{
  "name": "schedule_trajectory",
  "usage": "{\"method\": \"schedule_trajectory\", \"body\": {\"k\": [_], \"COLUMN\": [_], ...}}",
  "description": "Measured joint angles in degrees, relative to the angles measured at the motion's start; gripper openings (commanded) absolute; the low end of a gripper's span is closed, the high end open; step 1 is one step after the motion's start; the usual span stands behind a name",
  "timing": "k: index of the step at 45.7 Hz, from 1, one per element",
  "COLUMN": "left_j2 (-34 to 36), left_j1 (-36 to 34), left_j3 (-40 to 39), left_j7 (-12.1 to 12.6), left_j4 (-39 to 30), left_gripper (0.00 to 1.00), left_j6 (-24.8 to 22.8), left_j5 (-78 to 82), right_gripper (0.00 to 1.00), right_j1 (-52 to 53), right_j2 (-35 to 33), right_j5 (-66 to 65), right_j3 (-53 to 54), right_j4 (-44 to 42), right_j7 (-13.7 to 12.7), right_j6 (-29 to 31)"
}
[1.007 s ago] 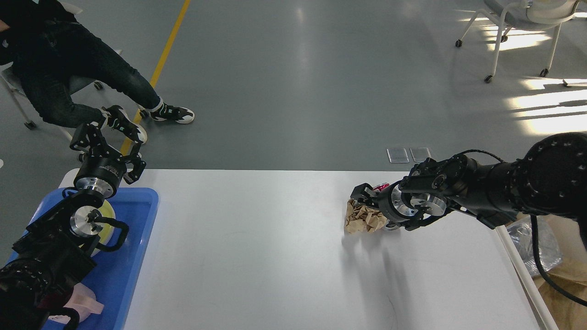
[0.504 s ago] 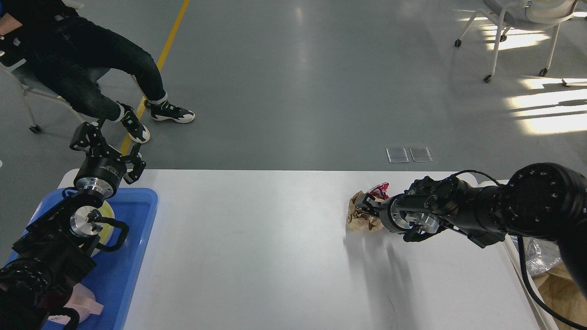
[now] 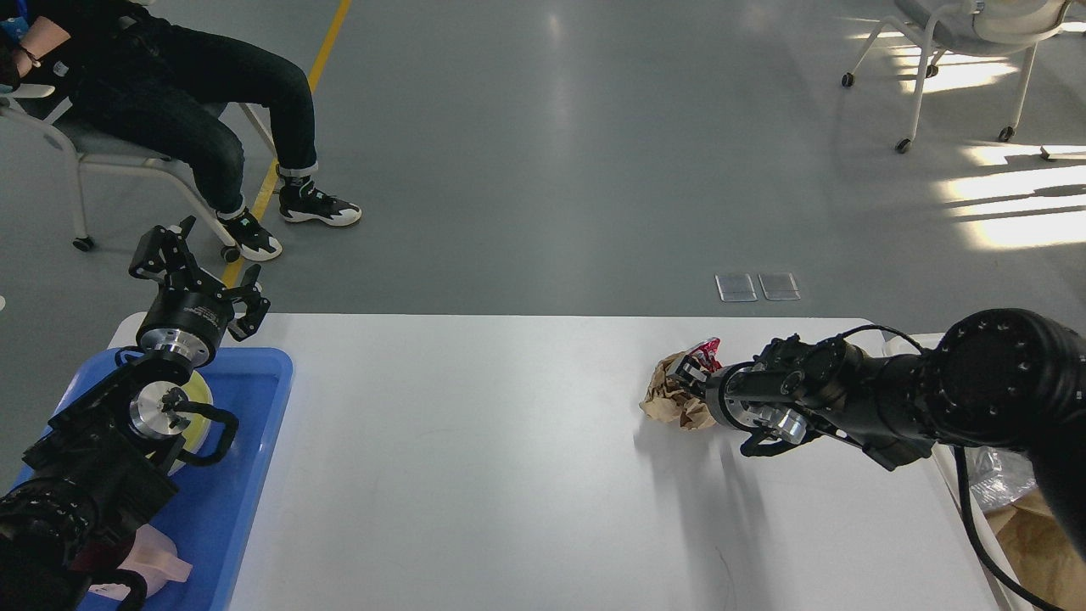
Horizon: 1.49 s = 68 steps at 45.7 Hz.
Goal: Tidy desktop
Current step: 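Close the right gripper on the crumpled brown wrapper, then lift the brown wrapper with the right gripper and drop it into the bin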
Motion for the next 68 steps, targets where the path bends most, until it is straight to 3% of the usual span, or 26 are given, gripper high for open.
{"method": "schedule_trajectory", "body": {"k": [3,6,8,14,33,44,50,61,68], "left_j2": [0.0,0.0,0.0,0.0,0.0,0.0,0.0,0.0,0.0], "left_j1": [0.0,0.0,0.0,0.0,0.0,0.0,0.0,0.0,0.0], "left_j3": [0.0,0.0,0.0,0.0,0.0,0.0,0.0,0.0,0.0], "left_j7": [0.0,0.0,0.0,0.0,0.0,0.0,0.1,0.1,0.0], "left_j4": [0.0,0.0,0.0,0.0,0.0,0.0,0.0,0.0,0.0], "left_gripper": [0.99,0.99,0.99,0.99,0.99,0.99,0.99,0.99,0.99], "left_j6": [0.0,0.0,0.0,0.0,0.0,0.0,0.0,0.0,0.0], "left_j5": [0.0,0.0,0.0,0.0,0.0,0.0,0.0,0.0,0.0], "right_gripper": [0.69,0.33,0.16,0.00,0.00,0.00,0.00,0.00,0.00], "right_j1": [0.1,0.4,0.7,1.5,4.9,17.5,27.0,43.5,46.6], "right_j2": [0.1,0.1,0.2,0.2,-0.3,-7.3,-13.2,-22.3,-24.5], "right_j5": [0.0,-0.1,-0.1,-0.1,0.0,0.0,0.0,0.1,0.2], "right_j3": [0.0,0.0,0.0,0.0,1.6,2.4,2.6,1.2,-1.3], "right_j4": [0.1,0.9,2.0,5.4,8.8,20.0,24.5,25.7,25.4], "right_j7": [-0.1,-0.1,-0.1,-0.1,-0.1,-0.1,0.0,0.0,0.0], "right_j6": [0.1,0.2,0.4,0.8,0.9,1.5,5.7,20.8,23.5]}}
